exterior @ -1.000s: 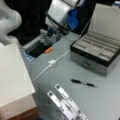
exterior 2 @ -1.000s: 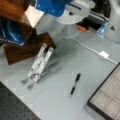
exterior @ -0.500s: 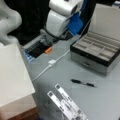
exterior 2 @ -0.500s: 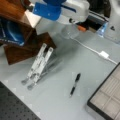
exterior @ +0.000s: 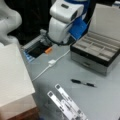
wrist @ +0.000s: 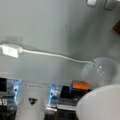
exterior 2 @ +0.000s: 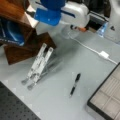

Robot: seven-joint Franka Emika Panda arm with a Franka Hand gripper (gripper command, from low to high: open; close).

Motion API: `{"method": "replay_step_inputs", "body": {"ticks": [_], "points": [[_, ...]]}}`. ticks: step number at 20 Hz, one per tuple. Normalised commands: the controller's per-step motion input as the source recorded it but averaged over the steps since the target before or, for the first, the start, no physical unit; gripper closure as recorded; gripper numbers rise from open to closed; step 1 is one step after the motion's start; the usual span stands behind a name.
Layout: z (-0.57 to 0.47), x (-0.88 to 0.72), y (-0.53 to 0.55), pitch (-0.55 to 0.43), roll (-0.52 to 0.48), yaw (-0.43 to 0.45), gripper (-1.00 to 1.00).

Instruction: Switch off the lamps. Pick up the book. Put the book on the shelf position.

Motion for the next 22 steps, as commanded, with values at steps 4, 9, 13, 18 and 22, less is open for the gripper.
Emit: {"method": "replay_step_inputs", "body": {"ticks": [4,9,13,18,22], "points": [[-0.34,-0.36,0.06,-0.344,0.166,-0.134,-1.00],[-0.26,-0.43,0.02,-0.353,0.146,-0.135,-1.00],[-0.23,-0.40,0.06,-0.361,0.143,-0.167,-1.00],[-0.20,-0.35,0.13,-0.303,0.124,-0.185,-1.00],[-0.17,-0.29,0.20,-0.248,0.105,-0.207,-1.00]]}}
